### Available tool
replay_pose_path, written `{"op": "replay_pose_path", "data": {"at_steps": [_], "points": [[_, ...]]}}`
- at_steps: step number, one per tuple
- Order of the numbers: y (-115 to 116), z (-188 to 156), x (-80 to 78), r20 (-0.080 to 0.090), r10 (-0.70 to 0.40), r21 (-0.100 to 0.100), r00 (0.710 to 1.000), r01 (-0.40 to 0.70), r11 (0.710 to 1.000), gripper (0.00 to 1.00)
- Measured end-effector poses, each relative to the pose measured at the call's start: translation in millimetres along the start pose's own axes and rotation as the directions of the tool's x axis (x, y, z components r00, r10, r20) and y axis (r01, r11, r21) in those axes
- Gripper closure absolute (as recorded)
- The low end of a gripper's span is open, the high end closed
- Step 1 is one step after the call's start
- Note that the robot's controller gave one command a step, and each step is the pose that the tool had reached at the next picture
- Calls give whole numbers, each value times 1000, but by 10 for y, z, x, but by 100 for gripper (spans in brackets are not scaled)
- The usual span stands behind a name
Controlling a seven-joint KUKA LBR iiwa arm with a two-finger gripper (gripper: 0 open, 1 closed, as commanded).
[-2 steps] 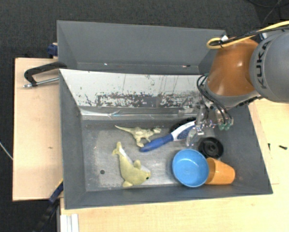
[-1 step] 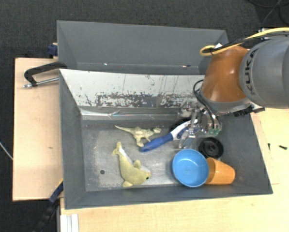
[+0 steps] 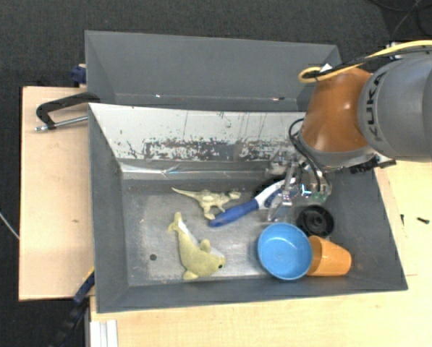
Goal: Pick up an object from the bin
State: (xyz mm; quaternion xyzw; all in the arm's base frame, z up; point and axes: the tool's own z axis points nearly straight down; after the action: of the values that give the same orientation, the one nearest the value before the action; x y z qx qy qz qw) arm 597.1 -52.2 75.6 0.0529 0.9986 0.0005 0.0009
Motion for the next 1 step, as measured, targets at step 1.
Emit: {"op": "replay_pose_path", "data": {"at_steps": [1], "points": [[1,-19,-24,9,0,0,1000,0,1000,100]]}}
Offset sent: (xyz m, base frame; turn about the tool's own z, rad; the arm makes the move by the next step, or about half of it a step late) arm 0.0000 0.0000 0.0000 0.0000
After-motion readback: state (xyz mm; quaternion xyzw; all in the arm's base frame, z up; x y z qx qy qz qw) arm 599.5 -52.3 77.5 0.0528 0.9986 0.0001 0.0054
